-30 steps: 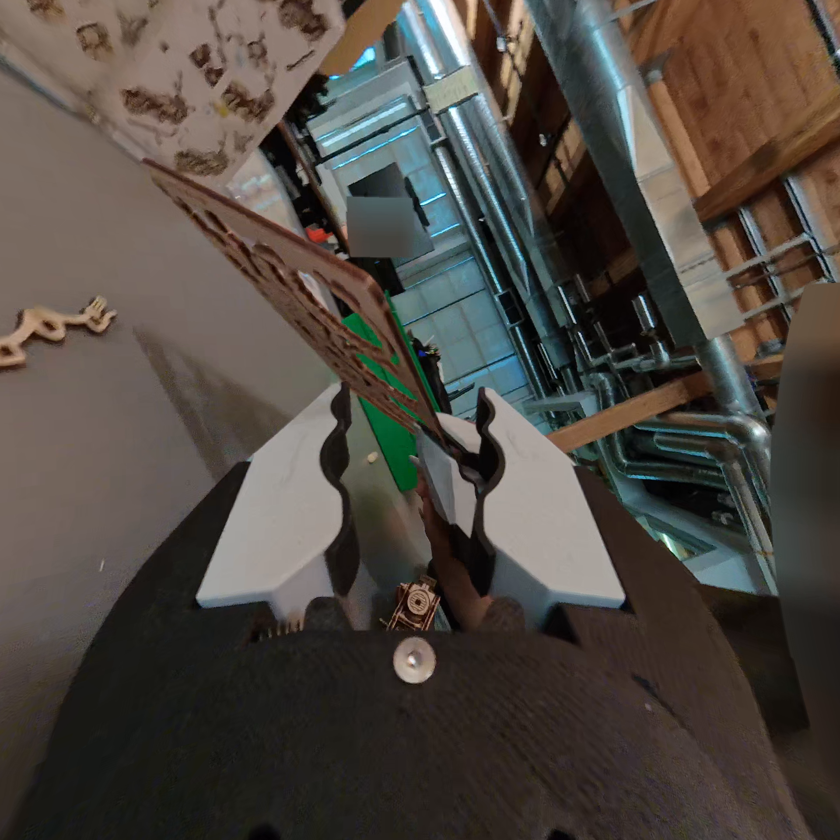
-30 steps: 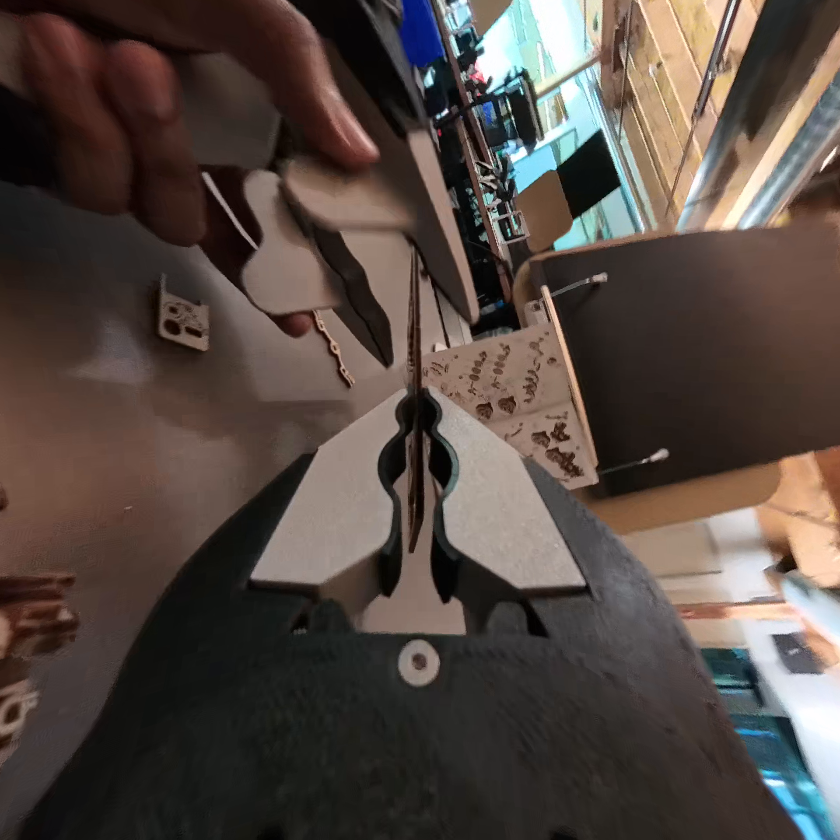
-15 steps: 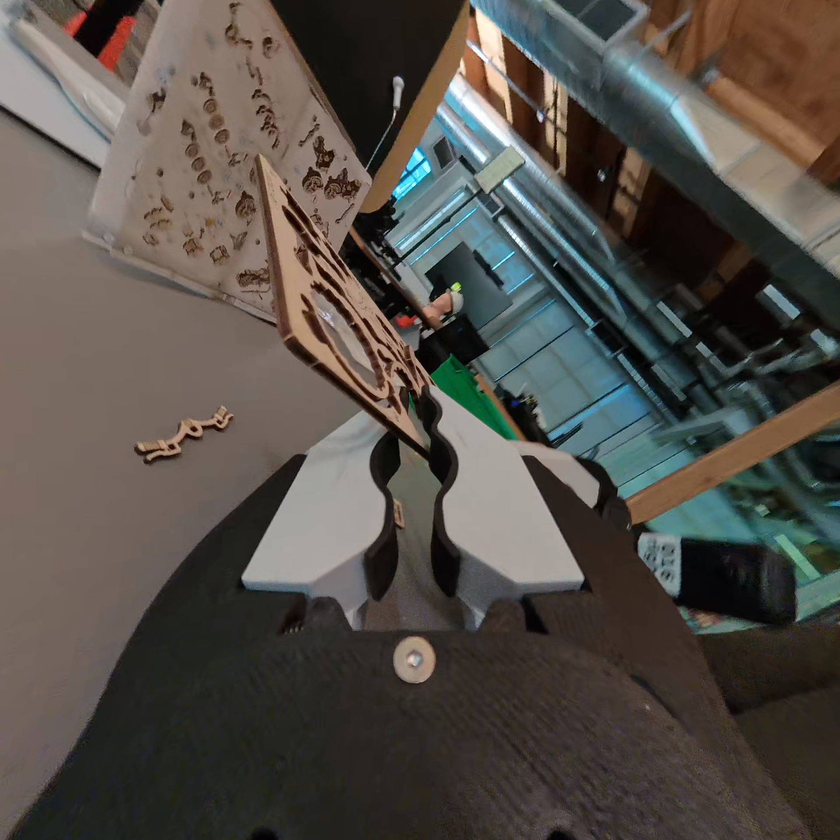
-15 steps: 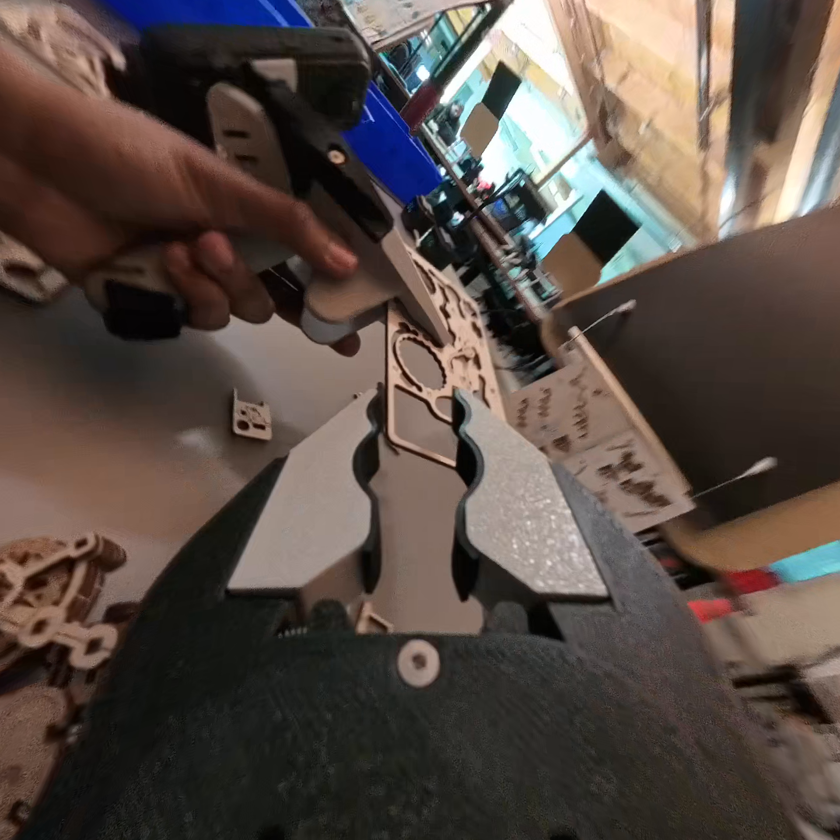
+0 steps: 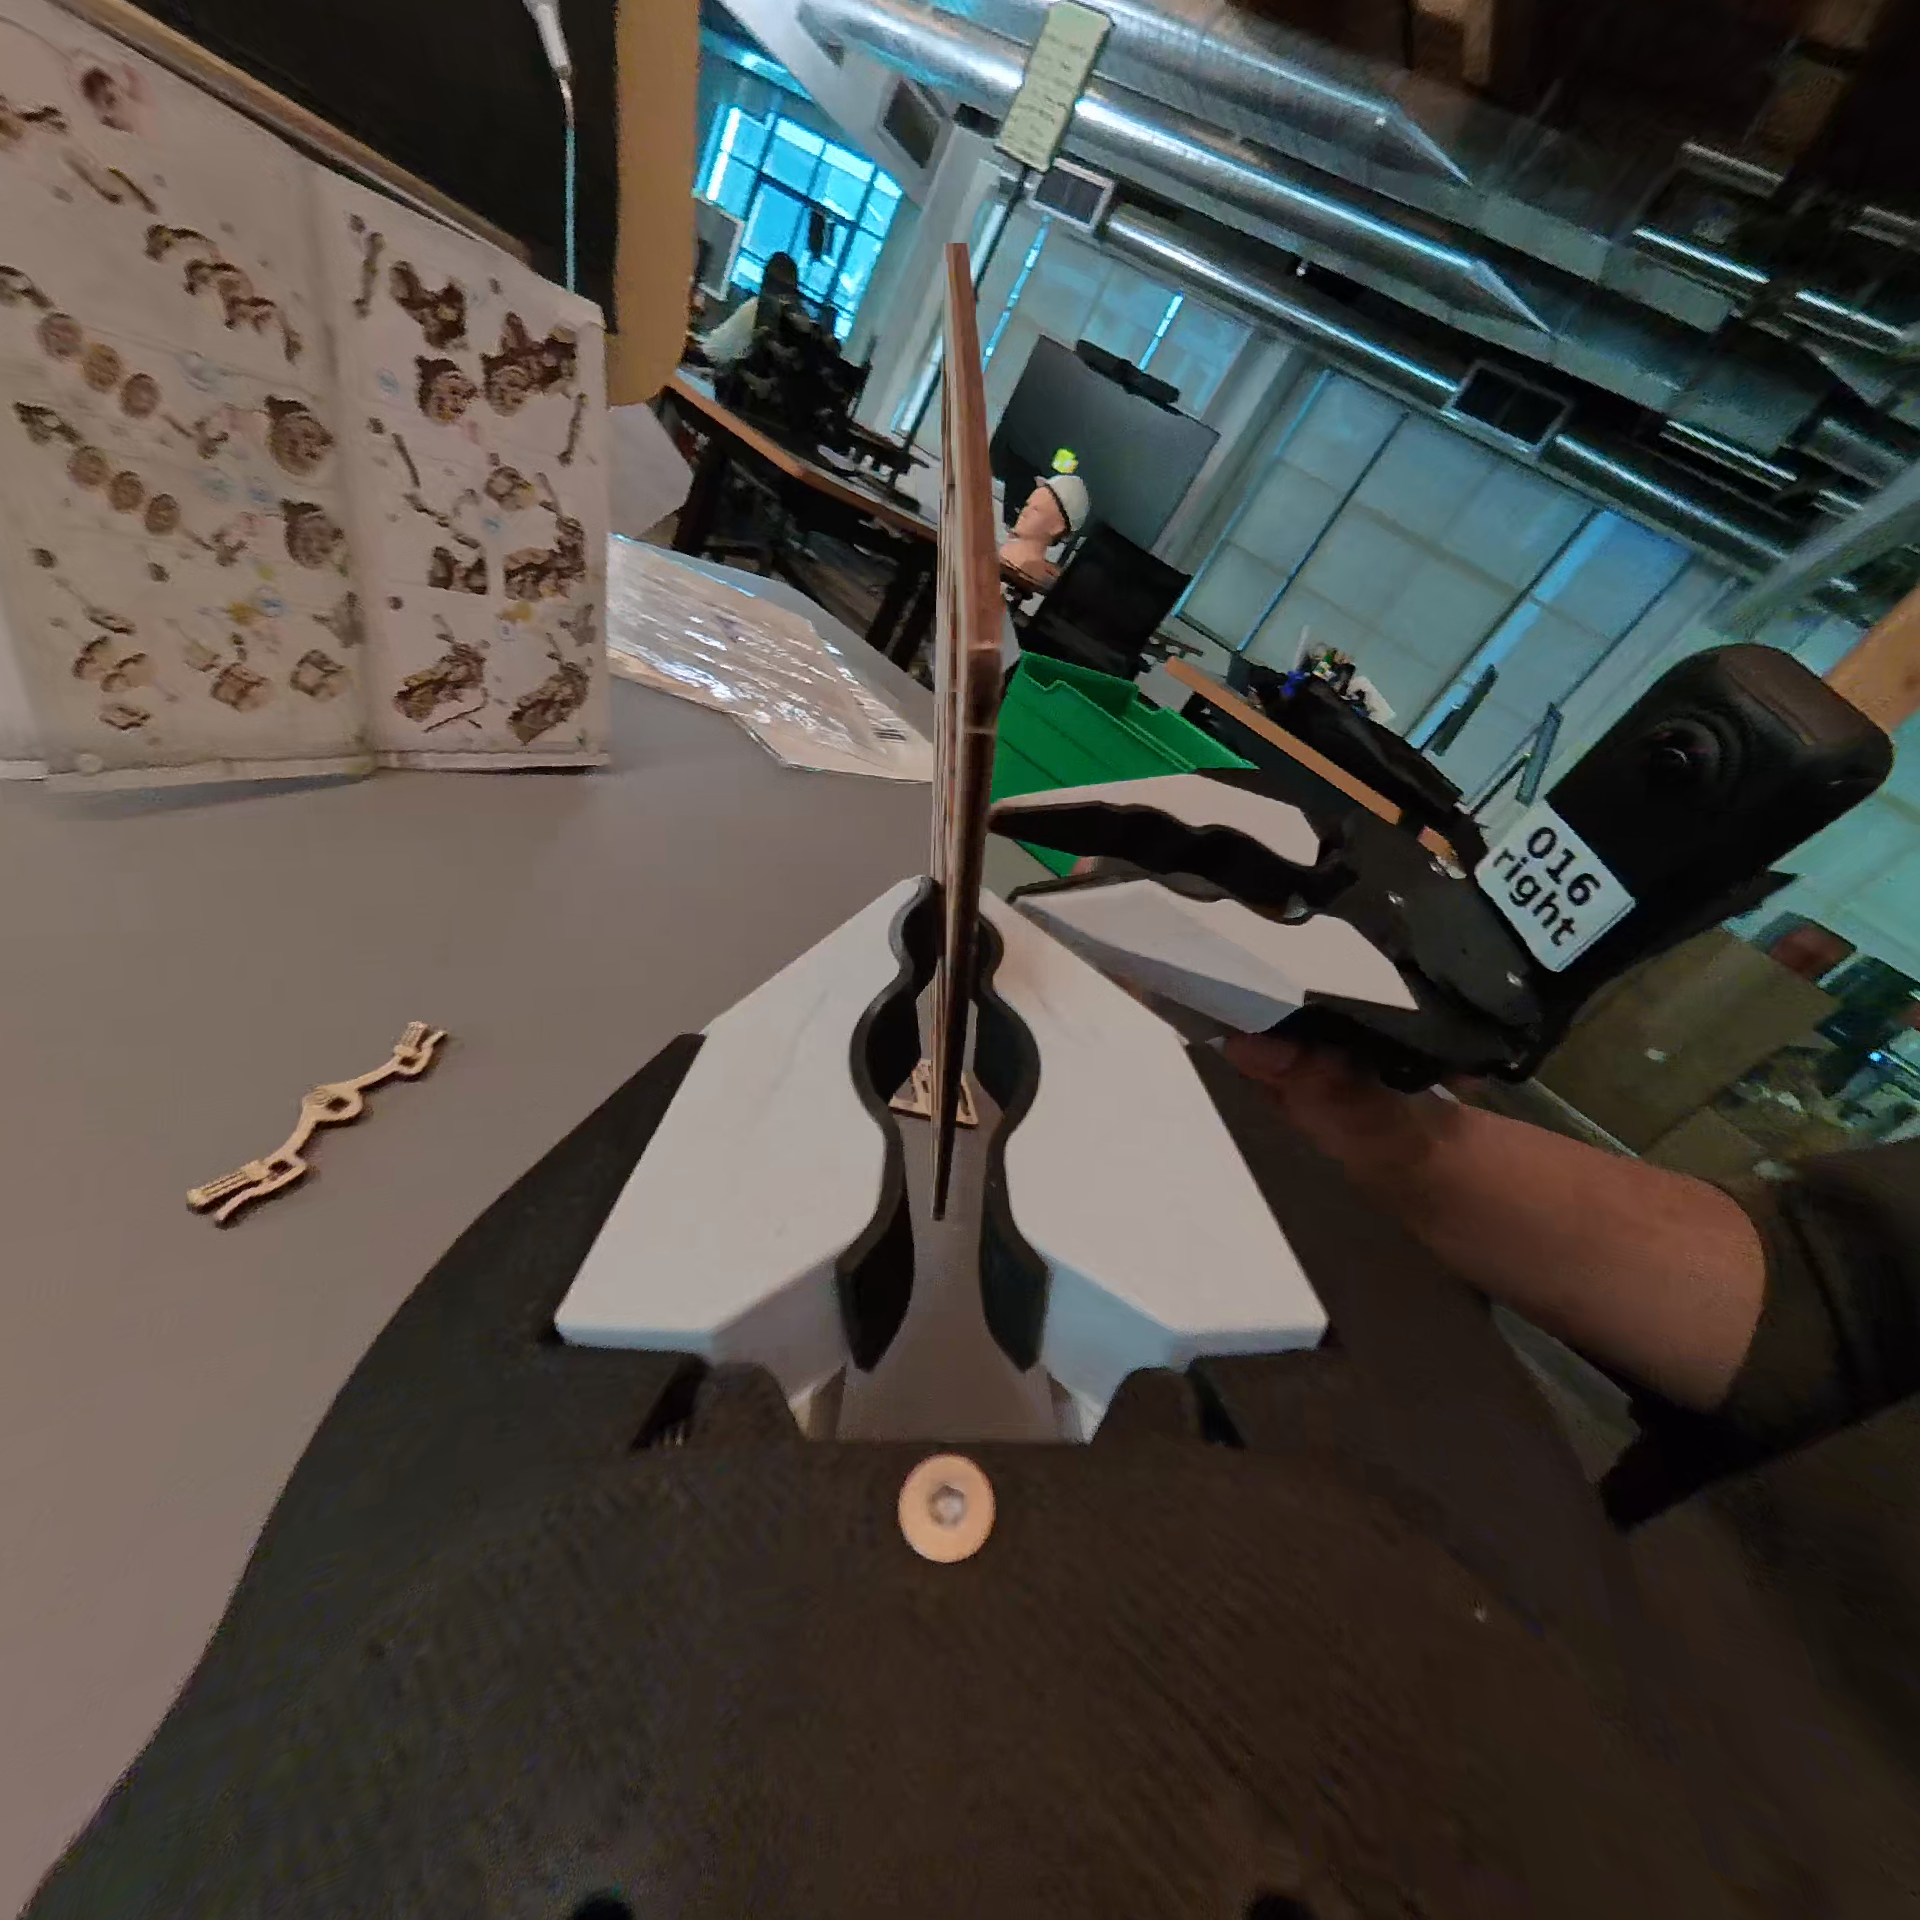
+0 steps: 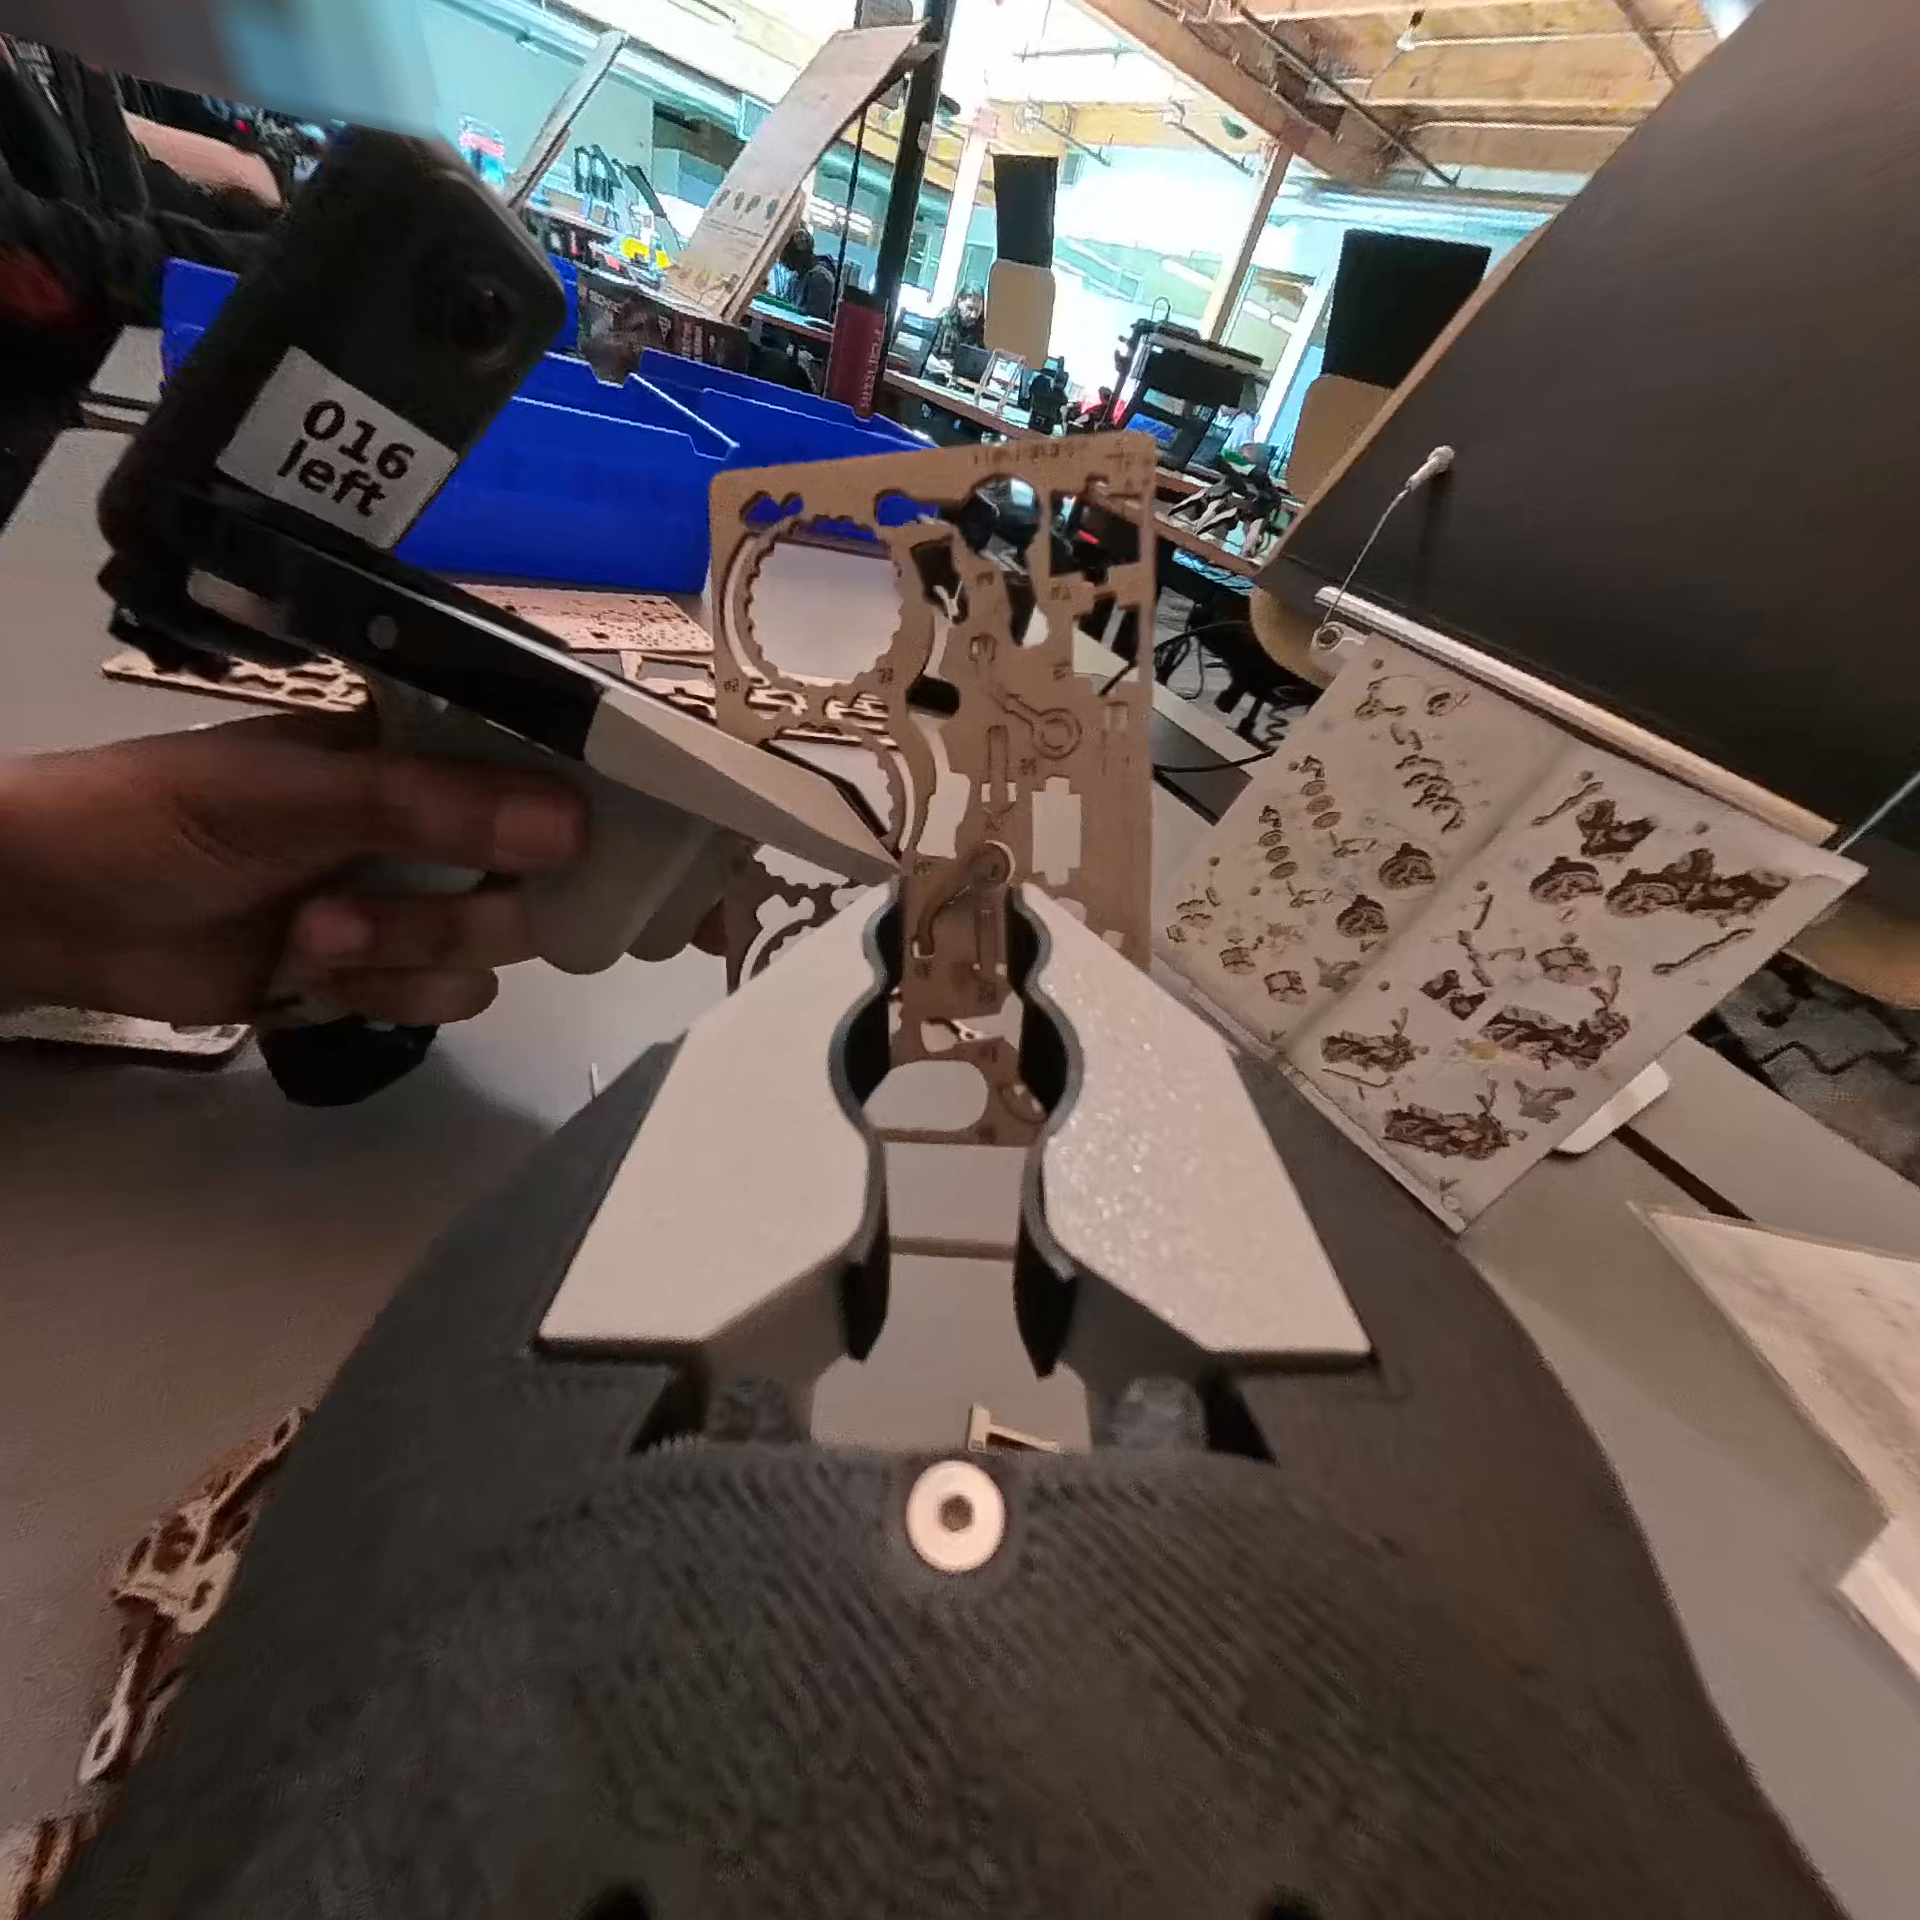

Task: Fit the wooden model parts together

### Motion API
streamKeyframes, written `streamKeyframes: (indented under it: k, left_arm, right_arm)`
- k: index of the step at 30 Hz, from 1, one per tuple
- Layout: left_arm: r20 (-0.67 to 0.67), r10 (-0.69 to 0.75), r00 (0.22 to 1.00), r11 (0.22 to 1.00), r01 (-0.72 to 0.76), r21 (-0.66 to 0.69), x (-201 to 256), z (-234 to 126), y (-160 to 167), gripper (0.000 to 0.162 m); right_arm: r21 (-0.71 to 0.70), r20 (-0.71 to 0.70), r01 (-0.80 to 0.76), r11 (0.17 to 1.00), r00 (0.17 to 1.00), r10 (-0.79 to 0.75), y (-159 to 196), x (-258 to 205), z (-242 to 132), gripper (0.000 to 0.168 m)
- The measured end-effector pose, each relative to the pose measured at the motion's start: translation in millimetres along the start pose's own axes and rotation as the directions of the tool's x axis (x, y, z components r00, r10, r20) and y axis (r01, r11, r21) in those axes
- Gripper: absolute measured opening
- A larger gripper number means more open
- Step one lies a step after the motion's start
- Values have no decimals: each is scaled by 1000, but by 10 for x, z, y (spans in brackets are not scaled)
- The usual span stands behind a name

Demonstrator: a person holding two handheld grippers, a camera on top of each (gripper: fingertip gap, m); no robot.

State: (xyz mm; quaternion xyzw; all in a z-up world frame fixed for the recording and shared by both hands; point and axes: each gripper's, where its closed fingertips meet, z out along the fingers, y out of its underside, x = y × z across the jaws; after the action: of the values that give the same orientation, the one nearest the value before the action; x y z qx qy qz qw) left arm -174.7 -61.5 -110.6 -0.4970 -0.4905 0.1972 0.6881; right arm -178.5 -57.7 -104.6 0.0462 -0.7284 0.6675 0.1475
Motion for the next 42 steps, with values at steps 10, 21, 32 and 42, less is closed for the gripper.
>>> streamKeyframes:
  k: [10,21,32,42]
  left_arm:
    - [-50,64,997,997,-67,-49,123,34,83,0]
    - [-17,105,994,993,-106,-47,89,25,68,0]
    - [-20,139,990,988,-140,-67,77,16,82,0]
    - [23,121,992,992,-120,-26,-44,-50,-31,0]
  right_arm:
    - [18,-7,0,1000,1000,0,-47,59,-38,14]
    - [3,0,40,999,999,-40,-35,26,-32,11]
    - [21,19,94,995,995,-94,-64,29,-77,10]
    - [-54,111,228,972,969,-221,109,-157,-59,0]
